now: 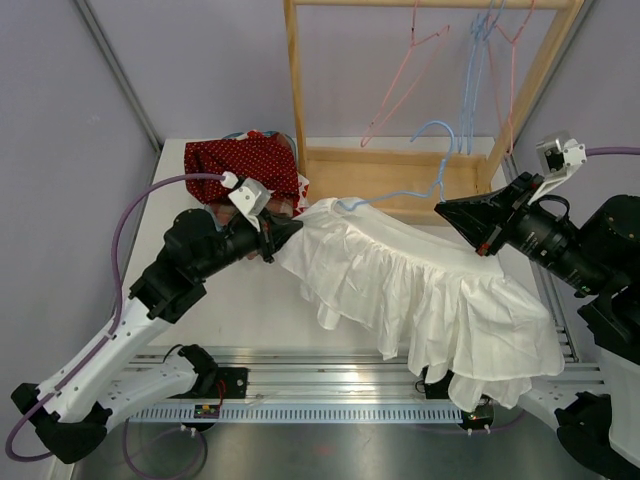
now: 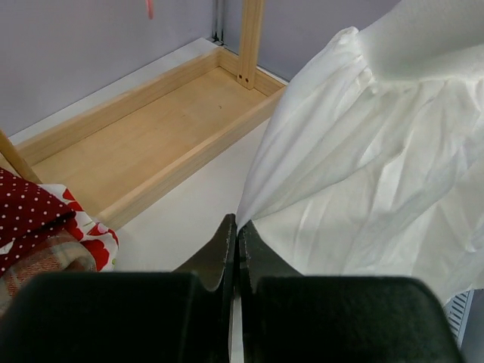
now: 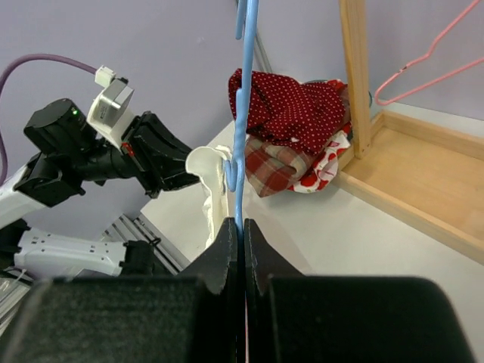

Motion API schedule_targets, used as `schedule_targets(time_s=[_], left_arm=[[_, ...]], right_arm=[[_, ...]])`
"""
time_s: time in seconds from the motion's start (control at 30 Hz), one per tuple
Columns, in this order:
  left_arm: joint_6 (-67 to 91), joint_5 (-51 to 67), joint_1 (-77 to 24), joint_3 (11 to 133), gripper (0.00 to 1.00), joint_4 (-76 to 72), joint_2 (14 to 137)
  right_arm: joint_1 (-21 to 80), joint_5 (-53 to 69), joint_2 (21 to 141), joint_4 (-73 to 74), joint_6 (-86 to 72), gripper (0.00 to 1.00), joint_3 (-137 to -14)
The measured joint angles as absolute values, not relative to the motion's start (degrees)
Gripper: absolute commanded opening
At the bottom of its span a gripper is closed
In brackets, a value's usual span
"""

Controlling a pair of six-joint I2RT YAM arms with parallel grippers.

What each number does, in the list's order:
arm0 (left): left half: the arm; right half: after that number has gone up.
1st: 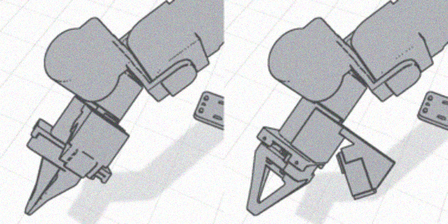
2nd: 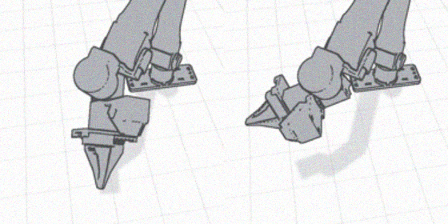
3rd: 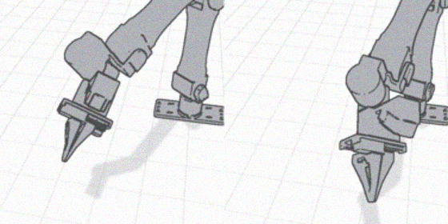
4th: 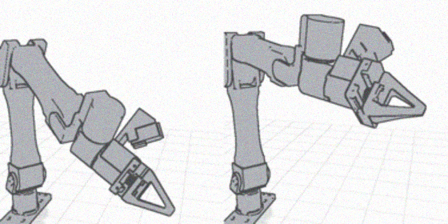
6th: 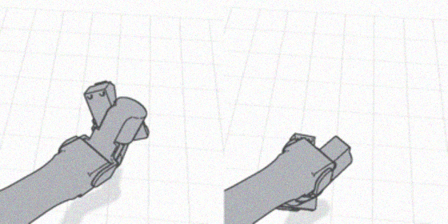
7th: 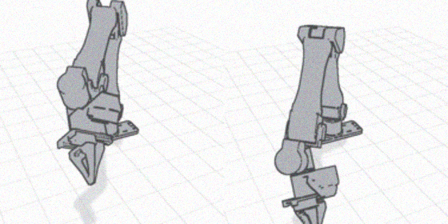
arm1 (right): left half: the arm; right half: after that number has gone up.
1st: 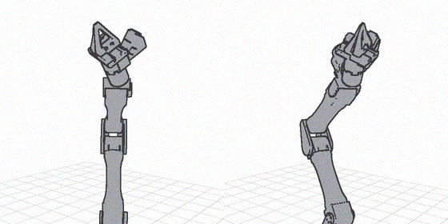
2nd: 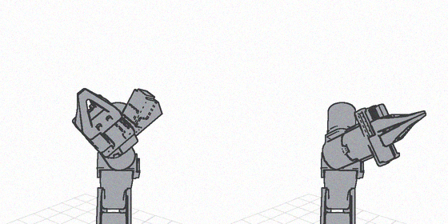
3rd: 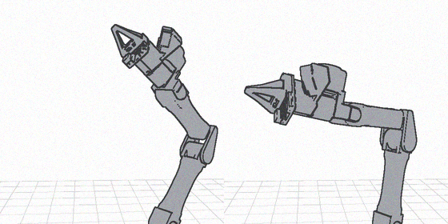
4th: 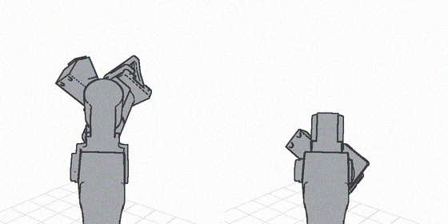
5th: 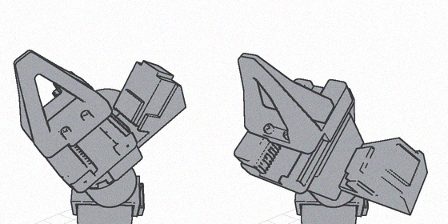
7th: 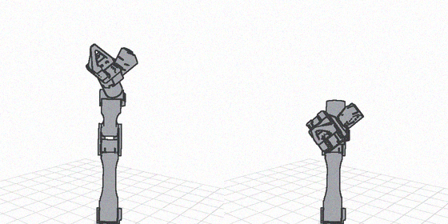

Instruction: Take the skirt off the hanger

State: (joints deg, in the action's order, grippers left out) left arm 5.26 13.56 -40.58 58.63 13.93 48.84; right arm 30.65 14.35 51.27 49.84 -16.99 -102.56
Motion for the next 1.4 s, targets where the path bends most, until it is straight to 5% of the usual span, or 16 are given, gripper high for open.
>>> schedule_targets(time_s=[0.33, 0.7, 1.03, 1.17, 1.3, 1.4], left_arm=[[8.93, 11.6, -36.18, 56.71, 0.0, 10.39, 49.39], [12.08, 11.7, -13.93, 61.23, 0.0, 13.89, 57.69], [15.57, 23.53, -13.89, 56.71, 0.0, 10.72, 54.94], [15.07, 29.47, -21.19, 55.31, 0.0, 10.26, 53.32], [11.77, 26.72, -39.66, 56.27, 0.0, 14.66, 53.89], [10.7, 21.89, -43.64, 56.27, 0.0, 19.03, 53.82]], right_arm=[[30.76, 11.44, 52.07, 54.0, -15.68, 0.0, -105.27], [30.59, 9.37, 50.33, 54.39, -13.65, 0.0, -110.45], [30.59, 5.26, 46.98, 49.1, -14.02, 0.0, -106.98], [30.61, 3.64, 46.35, 43.62, -15.4, 0.0, -100.71], [30.61, 3.7, 52.07, 38.61, -16.34, 0.0, -101.97], [30.61, 4.19, 59.11, 34.92, -16.91, 0.0, -105.19]])
